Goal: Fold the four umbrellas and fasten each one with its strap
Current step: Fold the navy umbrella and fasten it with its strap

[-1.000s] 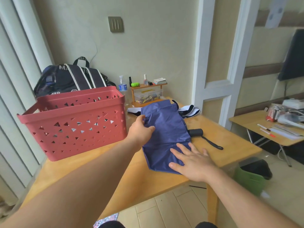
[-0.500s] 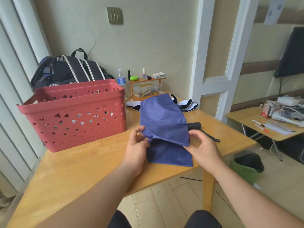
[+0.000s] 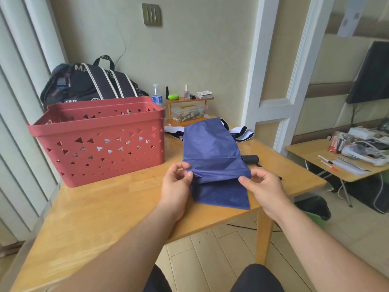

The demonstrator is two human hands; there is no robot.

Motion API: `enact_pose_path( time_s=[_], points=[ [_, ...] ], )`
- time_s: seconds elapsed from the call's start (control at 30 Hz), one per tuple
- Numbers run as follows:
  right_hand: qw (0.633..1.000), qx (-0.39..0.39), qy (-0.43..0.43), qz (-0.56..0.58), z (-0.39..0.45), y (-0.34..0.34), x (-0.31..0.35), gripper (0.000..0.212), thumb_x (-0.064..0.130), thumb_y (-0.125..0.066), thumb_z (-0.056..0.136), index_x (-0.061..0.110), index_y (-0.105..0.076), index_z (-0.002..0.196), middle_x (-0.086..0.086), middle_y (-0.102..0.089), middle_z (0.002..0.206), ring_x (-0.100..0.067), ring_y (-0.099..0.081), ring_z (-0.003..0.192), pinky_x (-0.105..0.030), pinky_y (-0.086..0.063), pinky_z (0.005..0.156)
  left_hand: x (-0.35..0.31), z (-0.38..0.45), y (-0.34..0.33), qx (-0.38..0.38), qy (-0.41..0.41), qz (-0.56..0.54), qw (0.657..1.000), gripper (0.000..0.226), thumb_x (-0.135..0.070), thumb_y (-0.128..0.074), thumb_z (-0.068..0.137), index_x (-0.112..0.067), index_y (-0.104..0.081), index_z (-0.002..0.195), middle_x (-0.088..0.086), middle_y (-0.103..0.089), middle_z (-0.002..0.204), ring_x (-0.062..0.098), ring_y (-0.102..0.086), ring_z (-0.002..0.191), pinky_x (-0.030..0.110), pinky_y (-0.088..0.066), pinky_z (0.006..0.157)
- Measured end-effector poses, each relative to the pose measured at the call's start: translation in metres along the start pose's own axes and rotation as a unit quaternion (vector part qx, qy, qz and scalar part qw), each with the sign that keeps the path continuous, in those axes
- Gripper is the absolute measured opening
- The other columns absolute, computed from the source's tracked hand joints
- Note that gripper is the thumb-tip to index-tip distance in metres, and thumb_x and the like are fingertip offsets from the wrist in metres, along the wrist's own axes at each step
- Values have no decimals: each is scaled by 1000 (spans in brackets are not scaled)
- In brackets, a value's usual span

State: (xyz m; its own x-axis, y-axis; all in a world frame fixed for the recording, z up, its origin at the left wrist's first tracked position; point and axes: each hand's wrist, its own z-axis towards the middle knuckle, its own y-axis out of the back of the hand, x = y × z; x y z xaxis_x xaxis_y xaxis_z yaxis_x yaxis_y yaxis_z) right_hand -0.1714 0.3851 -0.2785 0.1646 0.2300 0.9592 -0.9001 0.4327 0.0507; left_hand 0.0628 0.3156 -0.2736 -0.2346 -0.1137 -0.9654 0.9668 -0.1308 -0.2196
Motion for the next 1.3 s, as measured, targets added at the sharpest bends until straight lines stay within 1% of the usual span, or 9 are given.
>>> enact_pose_path(
  time_s=[0.13,0.23,0.37,0.5,0.63,0.8,1.0,1.17,1.3],
  points=[
    [996,54,-30,66,2,4,3,17,1,-74,91,6,-76,107,-6,-79,107,-18,-74,100,-24,-58,79,-6,-1,5,60,32,-47,997,54,26,-47,87,-17,-60,119,9,-64,93,19,-63,84,27,-49,77],
    [994,75,-39,64,1,3,5,21,-1,-74,91,7,-76,111,-5,-79,109,-16,-74,101,-24,-58,80,-2,-6,2,110,5,34,993,73,20,-62,79,-36,-62,125,13,-69,108,19,-63,93,38,-52,83],
    [991,92,-43,84,2,3,6,25,-2,-73,90,7,-75,113,-6,-78,113,-16,-73,105,-25,-57,85,-1,-11,-4,43,-49,120,991,60,2,-78,86,-52,-62,108,15,-70,102,12,-62,82,41,-54,92],
    [988,77,-41,129,3,10,9,23,2,-74,85,3,-73,108,-7,-78,108,-16,-72,101,-28,-55,88,-1,-9,-2,27,-40,89,995,48,0,-73,92,-46,-64,104,2,-60,85,19,-58,81,39,-46,82],
    [986,113,-46,114,2,10,13,40,19,-78,78,3,-73,114,-11,-76,117,-20,-71,108,-29,-53,95,-2,-9,1,41,-16,25,999,50,12,-62,90,-35,-66,105,9,-54,88,24,-56,87,39,-43,86],
    [984,106,-54,136,3,11,10,42,20,-77,80,-2,-73,115,-14,-76,118,-29,-69,118,-30,-54,95,2,-14,-3,49,-110,183,976,65,0,-77,86,-52,-58,119,17,-62,101,18,-58,79,34,-52,84],
    [979,68,-48,184,3,13,8,98,55,-99,47,-9,-71,115,-21,-72,124,-31,-66,121,-39,-45,111,6,-12,-2,45,-114,250,960,60,-10,-82,85,-53,-60,121,-3,-57,88,8,-57,79,14,-46,78],
    [978,55,-59,192,3,15,7,60,20,-89,71,-17,-66,113,-28,-70,122,-36,-66,116,-49,-42,116,-6,-3,19,130,-111,273,947,50,-4,-81,86,-40,-66,116,-8,-55,79,4,-53,71,17,-43,75],
    [981,52,-65,174,3,11,10,43,19,-84,74,-11,-69,101,-26,-73,110,-30,-66,105,-45,-46,108,-11,3,44,134,-169,356,909,45,-4,-79,87,-40,-66,111,-13,-66,83,4,-62,82,17,-45,85]
  ],
)
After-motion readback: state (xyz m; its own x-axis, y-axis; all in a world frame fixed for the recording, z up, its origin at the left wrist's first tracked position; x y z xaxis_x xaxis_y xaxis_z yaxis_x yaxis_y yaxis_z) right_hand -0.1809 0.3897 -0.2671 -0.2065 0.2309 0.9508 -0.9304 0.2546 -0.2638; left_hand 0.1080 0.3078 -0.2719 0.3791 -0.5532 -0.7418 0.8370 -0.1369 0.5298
